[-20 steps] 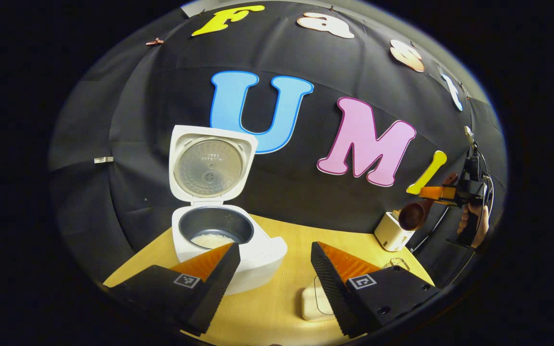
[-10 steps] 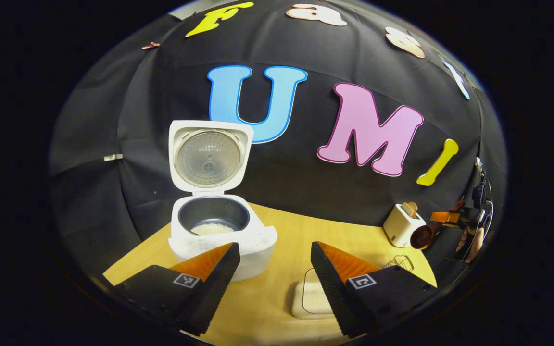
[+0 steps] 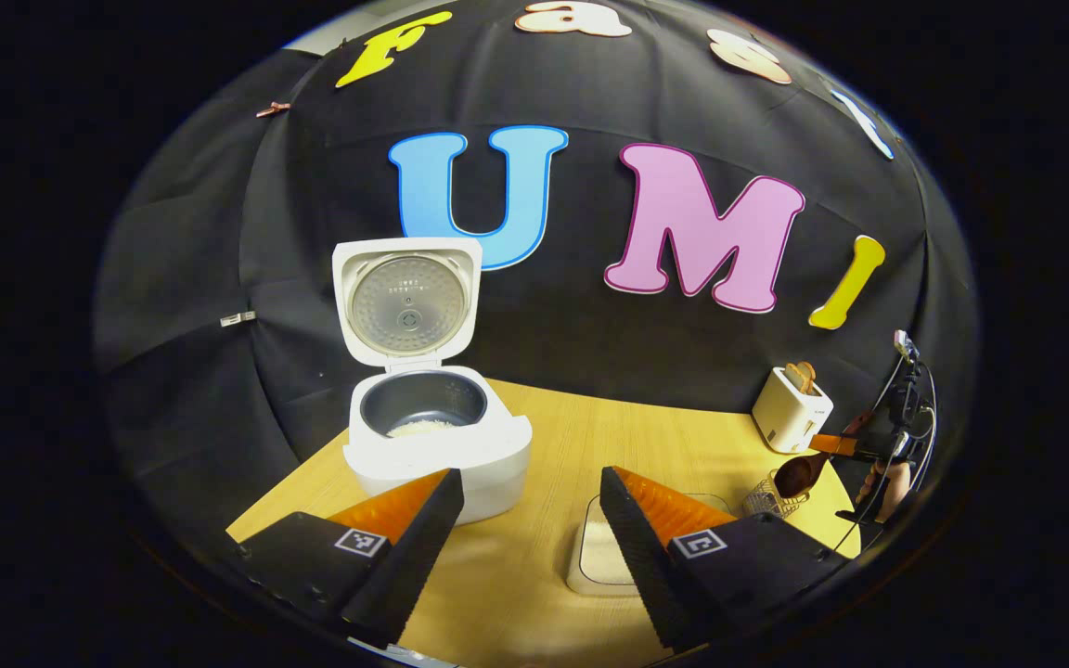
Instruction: Close the left gripper, press the button to open the rice cooker; take a wooden spoon from the chopstick holder with the right hand, scoop a spoonful of rice and pour it into the rice cooker, then put the wooden spoon back into the chopstick holder.
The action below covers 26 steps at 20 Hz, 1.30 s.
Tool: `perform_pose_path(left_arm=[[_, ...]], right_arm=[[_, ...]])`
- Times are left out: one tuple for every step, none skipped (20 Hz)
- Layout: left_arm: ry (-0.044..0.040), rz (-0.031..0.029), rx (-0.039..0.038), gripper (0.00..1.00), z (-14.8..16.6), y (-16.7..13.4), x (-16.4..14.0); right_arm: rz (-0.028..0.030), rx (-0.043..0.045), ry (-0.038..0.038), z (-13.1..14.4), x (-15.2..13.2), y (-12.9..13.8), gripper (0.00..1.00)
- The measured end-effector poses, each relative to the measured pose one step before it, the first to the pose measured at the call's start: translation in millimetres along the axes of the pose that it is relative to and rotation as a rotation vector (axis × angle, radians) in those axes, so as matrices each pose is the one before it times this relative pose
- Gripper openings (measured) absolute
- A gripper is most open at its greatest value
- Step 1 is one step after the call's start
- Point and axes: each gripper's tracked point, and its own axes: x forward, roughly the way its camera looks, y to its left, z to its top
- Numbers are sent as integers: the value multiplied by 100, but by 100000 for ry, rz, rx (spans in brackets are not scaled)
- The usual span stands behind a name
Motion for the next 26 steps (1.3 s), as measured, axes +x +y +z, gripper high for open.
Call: perform_pose_path(left_arm=[[-80,199,-259,96,-113,32,-123],[31,194,-398,96,-121,18,-142],[8,345,-354,96,-154,41,-124],[391,290,-352,96,-224,105,-33],[565,308,-414,96,-253,189,-23],[480,454,-689,96,-189,315,2],[535,347,-1121,96,-200,230,82],[371,169,-1402,96,-75,161,30],[292,106,-1245,96,-114,99,71],[275,-44,-834,96,-38,77,93],[359,-229,-620,96,-5,102,1],[-13,-772,-412,96,121,-90,6],[-341,-366,150,96,189,-12,-61],[-285,-135,585,96,153,109,6],[-196,-134,559,96,89,92,38],[-124,-350,241,96,140,38,61],[-157,-561,75,96,99,43,78],[-452,-199,195,96,251,202,93],[-269,-11,156,96,106,310,81],[-504,-293,-135,96,260,278,141],[-732,-148,-299,96,267,375,173],[-888,-181,-388,96,500,470,270],[-1283,100,-250,96,599,659,234],[-1742,249,225,96,900,731,316],[-1986,631,674,96,937,807,476],[-2431,688,911,96,1249,921,521]], right_arm=[[-727,2180,1548,-596,488,-348,17],[-945,1752,1438,-681,486,-514,17],[-1250,1105,670,-403,361,-439,17],[-1024,703,532,-451,295,-356,17],[-446,591,834,-447,287,-180,17],[-7,577,960,-495,158,54,17],[280,346,901,-421,219,93,17],[-329,-273,1212,-618,300,-70,17],[-613,-365,738,-381,187,-111,17],[-253,-172,493,-289,109,96,17],[-144,1597,-1784,422,56,95,17],[50,1437,204,-270,211,171,18],[-149,642,-152,146,8,141,18],[-845,40,-253,18,89,-213,18],[-299,175,252,-143,-49,97,19],[-1070,-33,-432,40,-24,-127,21],[-1229,-114,-174,111,-266,-211,23],[-2217,379,-1144,292,-234,-224,35],[-2296,316,-1742,492,-428,-311,37],[-1789,28,-1432,459,-474,-126,36],[-821,203,-454,215,-446,48,61],[-72,225,37,57,-388,219,72],[-282,-534,-620,306,-590,194,74],[-1558,-1415,-1161,180,-327,-212,72],[-1428,-1388,-1715,408,-709,-218,95],[-1603,-701,-1343,533,-669,-23,86]])
